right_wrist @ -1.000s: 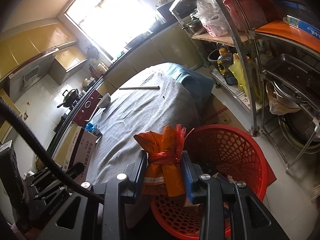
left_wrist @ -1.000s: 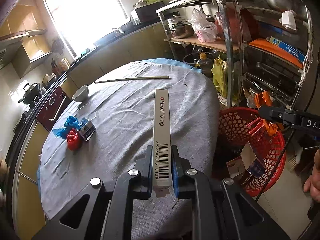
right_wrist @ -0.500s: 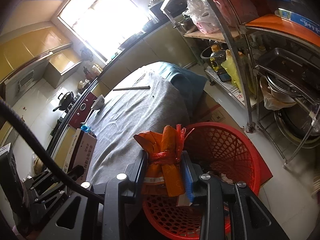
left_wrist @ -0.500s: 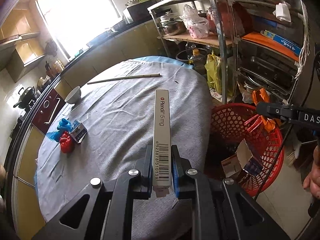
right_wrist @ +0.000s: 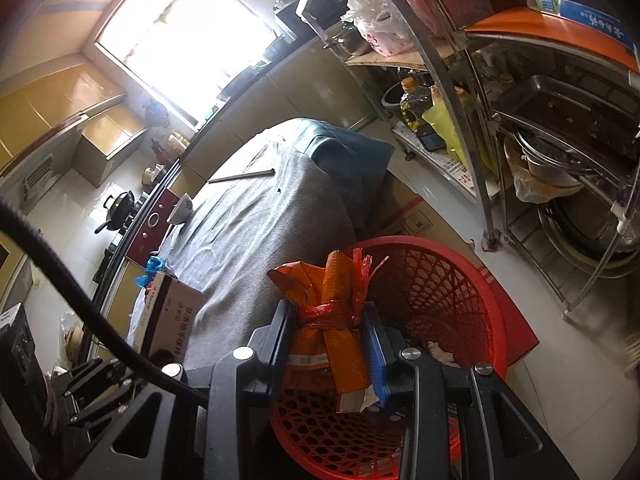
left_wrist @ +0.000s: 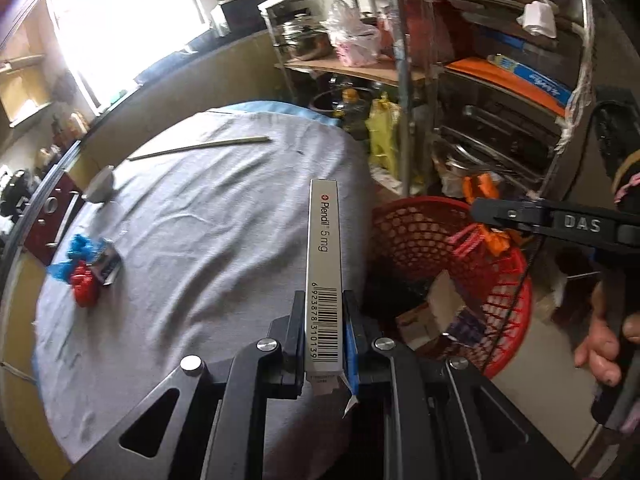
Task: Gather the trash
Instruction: 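Open both tools over the red basket to drop bag and box, then move both tools back over the remaining trash on the table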
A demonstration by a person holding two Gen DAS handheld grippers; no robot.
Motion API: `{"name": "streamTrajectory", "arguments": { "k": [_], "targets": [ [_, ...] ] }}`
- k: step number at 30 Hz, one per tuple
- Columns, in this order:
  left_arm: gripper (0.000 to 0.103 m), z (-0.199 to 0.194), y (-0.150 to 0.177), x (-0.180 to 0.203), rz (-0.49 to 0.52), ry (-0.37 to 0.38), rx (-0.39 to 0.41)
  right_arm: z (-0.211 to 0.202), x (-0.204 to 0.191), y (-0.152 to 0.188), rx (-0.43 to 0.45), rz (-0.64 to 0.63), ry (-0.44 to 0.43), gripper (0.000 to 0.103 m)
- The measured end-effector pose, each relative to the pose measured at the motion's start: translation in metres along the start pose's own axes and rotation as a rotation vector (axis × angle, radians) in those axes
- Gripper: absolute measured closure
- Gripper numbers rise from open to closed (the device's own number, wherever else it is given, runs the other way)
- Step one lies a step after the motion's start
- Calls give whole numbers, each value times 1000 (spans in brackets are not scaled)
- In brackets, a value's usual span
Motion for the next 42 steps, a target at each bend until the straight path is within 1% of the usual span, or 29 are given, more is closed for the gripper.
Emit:
{"name": "streamTrajectory", "arguments": {
  "k": [3,4,5,6,7,9,14,17,19,21,24,29,34,37,42],
  "targets": [
    [85,3,-1,8,13,51,1,1,2,0,-7,11,0,67],
    [82,5,-1,10,16,67,1,1,3,0,-8,15,1,67],
    [76,5,-1,12,16,77,2,2,4,-1,-11,20,1,66],
    [64,6,-2,13,16,86,5,2,4,0,-14,23,-1,65],
    [54,5,-2,14,15,90,15,3,5,0,-18,31,-3,64],
    [47,2,-3,14,17,84,37,3,7,-1,-15,45,-7,64],
    [46,4,2,7,14,70,29,3,7,-2,-6,54,-7,64],
    [46,6,10,-1,9,44,14,4,6,-2,-11,53,-3,64],
    [44,6,16,-7,3,32,8,5,5,-1,-16,53,-2,64],
    [41,5,24,-15,-12,21,-2,6,3,0,-22,49,-3,64],
    [41,5,35,-29,-43,8,-11,9,-2,1,-31,38,-6,64],
    [41,-1,56,-66,-135,-33,-14,15,-15,5,-53,5,-8,64],
    [41,-14,74,-102,-206,-96,24,22,-32,10,-70,-36,-2,64],
    [39,-21,85,-123,-246,-134,44,26,-47,13,-87,-66,-1,64],
    [39,-24,105,-157,-333,-162,50,34,-77,22,-117,-131,-2,64]
  ]
}}
Point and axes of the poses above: each gripper's, at about its wrist camera, not at the fingertips, and z roughly the way its jaws point, x to its right, y to its underside, the point moved 4 cm from there along z, roughly the way its jaws point
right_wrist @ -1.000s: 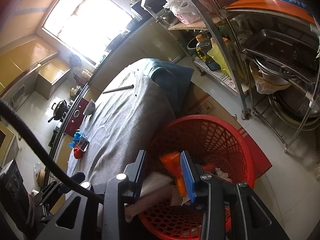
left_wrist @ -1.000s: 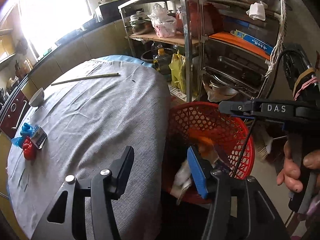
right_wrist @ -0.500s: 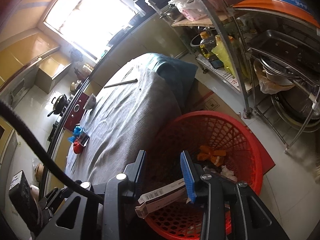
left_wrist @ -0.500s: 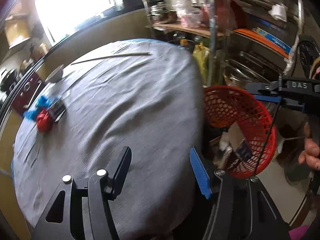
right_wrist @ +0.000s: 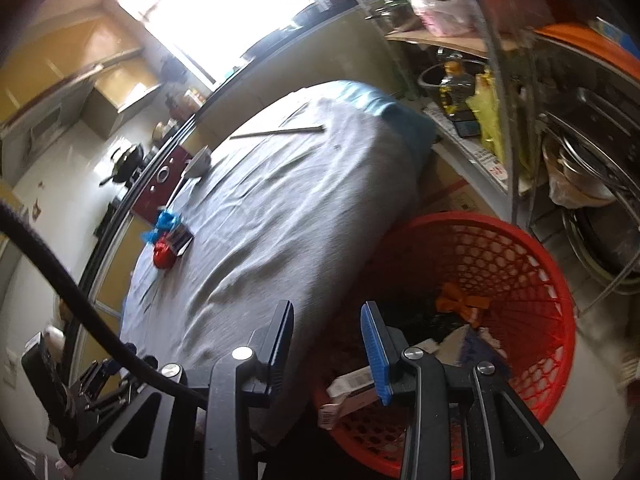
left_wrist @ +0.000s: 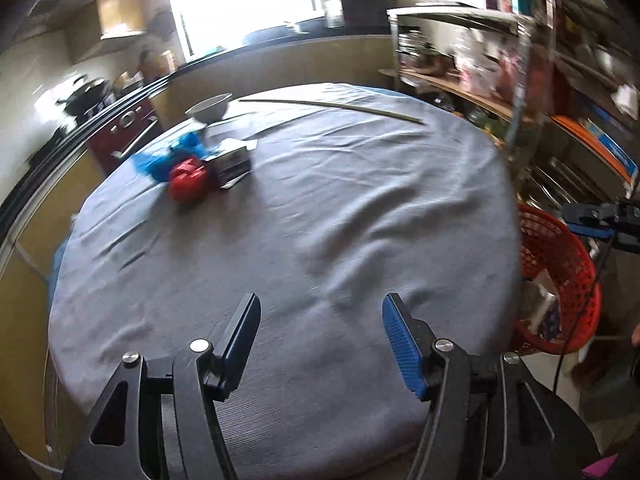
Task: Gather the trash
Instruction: 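Move both tools back over the remaining trash on the table, then grasp the blue-white box with the right tool while the left tool grasps the blue bag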
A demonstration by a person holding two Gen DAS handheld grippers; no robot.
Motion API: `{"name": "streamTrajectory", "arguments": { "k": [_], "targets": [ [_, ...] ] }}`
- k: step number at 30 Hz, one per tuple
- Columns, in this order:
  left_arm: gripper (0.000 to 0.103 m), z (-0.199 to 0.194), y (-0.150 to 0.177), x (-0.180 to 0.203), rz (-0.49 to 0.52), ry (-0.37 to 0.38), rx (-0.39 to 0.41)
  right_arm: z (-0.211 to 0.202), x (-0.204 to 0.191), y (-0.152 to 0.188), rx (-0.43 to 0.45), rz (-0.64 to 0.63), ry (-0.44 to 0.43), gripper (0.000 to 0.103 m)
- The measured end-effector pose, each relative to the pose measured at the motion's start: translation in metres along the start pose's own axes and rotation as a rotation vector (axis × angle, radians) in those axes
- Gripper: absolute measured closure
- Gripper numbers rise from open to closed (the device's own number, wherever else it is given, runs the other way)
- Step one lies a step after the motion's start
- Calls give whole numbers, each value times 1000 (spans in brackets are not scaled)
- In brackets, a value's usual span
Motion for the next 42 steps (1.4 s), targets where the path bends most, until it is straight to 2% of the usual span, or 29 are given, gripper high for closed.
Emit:
{"name": "streamTrajectory", "arguments": {
  "k": [11,18,23,28,32,35,38,40,42],
  "targets": [
    [38,4,22,-95,-193,-92,10,36,-85,15,-112,-171,-36,63],
    [37,8,24,-143,-269,-154,15,67,-143,11,-154,-284,-78,49],
    [36,17,25,-165,-306,-165,-4,101,-187,0,-178,-367,-113,48],
    [36,33,21,-181,-348,-137,-37,143,-221,-13,-202,-440,-121,44],
    [36,43,8,-195,-364,-123,-51,182,-244,-30,-217,-473,-125,41],
    [36,51,-14,-215,-379,-118,-39,207,-262,-45,-212,-482,-132,41],
    [35,60,-44,-239,-390,-105,-20,229,-276,-59,-204,-492,-131,40],
    [32,67,-65,-253,-398,-109,-6,244,-284,-66,-211,-505,-128,40],
    [30,82,-95,-272,-408,-102,3,257,-290,-72,-214,-520,-118,40]
  ]
}}
Point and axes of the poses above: each gripper's, at about its wrist camera, not at the fingertips, and z roughly the way its jaws point, x to its right, y to its underside, the point moved 4 cm from there along z, roughly the way its jaws point
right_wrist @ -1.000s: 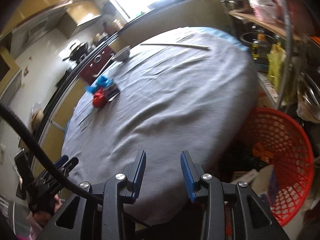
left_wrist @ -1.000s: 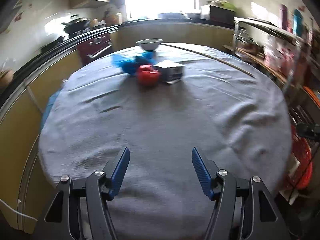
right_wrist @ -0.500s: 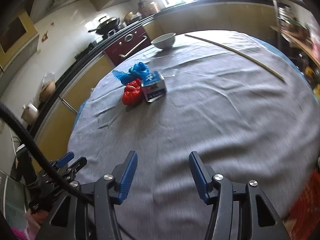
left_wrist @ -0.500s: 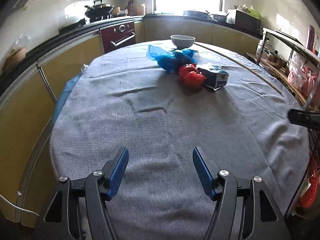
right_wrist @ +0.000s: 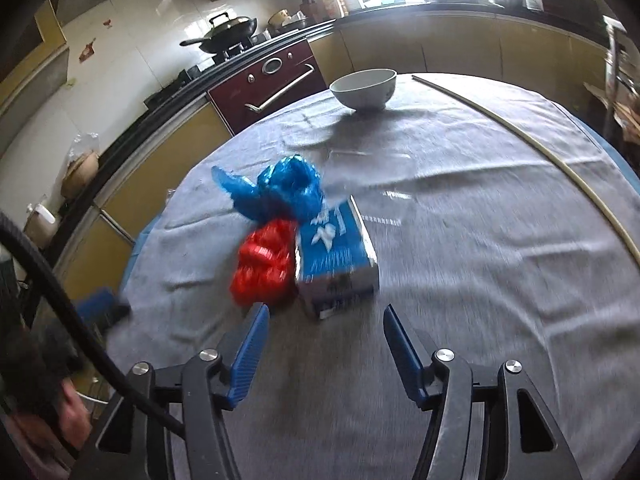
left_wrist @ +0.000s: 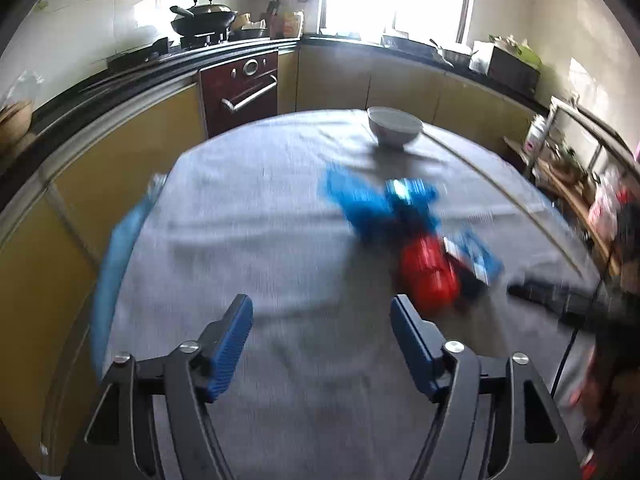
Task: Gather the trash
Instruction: 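Grasp the blue-white box with the right tool while the left tool grasps the blue bag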
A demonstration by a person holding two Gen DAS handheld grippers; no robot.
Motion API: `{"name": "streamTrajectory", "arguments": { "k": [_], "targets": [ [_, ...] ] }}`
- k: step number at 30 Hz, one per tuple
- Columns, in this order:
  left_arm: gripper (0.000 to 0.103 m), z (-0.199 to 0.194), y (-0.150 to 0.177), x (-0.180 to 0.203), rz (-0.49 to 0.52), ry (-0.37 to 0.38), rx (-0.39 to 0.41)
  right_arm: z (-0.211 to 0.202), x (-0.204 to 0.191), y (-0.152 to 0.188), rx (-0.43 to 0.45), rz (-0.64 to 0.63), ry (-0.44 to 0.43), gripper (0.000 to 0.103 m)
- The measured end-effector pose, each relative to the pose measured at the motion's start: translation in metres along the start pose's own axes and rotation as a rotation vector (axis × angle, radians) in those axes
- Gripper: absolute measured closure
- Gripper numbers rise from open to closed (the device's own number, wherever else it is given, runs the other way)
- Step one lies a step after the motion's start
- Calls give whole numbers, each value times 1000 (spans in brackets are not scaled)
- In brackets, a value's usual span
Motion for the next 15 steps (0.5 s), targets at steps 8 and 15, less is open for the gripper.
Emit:
{"name": "streamTrajectory", "arguments": {
  "k": [8,15],
  "targets": [
    [26,69,-91,17,-43,127,-32,41,0,-19,-42,-67,27,35],
    [22,138,-103,72,3,220,-214,58,6,-22,-25,-60,-3,38]
  ]
}}
Point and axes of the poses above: each gripper's, at about its wrist camera, not at the fingertips, and z roughly the way its jaws point, x to its right, y to its underside, the point moved 4 cm from there along z, roughly the way its jaws point
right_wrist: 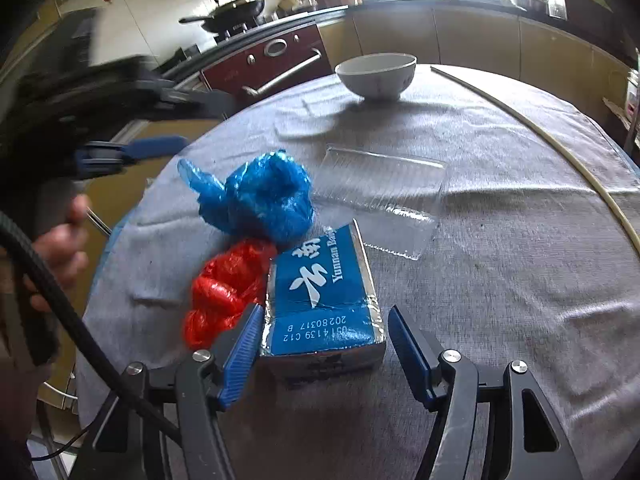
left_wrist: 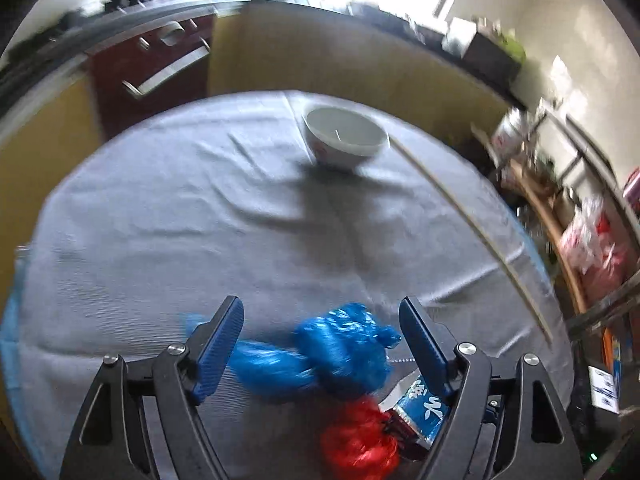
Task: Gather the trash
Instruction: 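Grasp the blue-white box with the right tool while the left tool grasps the blue bag, then carry the blue-white box and blue bag toward the red basket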
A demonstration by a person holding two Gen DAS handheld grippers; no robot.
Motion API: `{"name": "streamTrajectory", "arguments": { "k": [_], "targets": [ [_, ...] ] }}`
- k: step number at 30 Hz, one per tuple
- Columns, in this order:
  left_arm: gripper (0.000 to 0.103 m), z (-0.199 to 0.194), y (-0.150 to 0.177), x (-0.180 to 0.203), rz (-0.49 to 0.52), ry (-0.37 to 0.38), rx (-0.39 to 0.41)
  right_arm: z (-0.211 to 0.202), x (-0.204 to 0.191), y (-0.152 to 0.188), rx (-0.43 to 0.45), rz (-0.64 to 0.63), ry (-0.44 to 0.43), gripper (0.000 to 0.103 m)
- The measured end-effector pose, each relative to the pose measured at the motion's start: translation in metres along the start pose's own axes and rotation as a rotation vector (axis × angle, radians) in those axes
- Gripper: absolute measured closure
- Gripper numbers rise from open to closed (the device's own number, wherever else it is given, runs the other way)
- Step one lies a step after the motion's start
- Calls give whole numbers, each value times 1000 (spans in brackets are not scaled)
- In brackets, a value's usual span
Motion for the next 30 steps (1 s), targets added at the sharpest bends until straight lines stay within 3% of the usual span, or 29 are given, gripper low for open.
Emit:
{"name": "streamTrajectory", "arguments": {
  "k": [2,5,7,15,30],
  "targets": [
    [23,22,5,6,19,-24,-68,1,1,1,5,5,-32,42],
    [24,37,11,7,27,-39,-87,-3,4,5,15,11,-40,42],
    [44,40,19,7,28,-29,-105,-7,6,9,14,23,-45,42],
    [49,20,54,14,36,-17,-125,-42,19,33,21,105,-72,42],
    [49,-48,195,75,-26,34,-110,-120,32,132,11,201,-6,42]
  ]
}}
Point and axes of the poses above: each gripper's, at about its wrist camera, not at the fingertips, and z roughly the way its jaws point, x to its right, y to its underside, the point moved 4 cm from there along z, roughly the way its jaws point
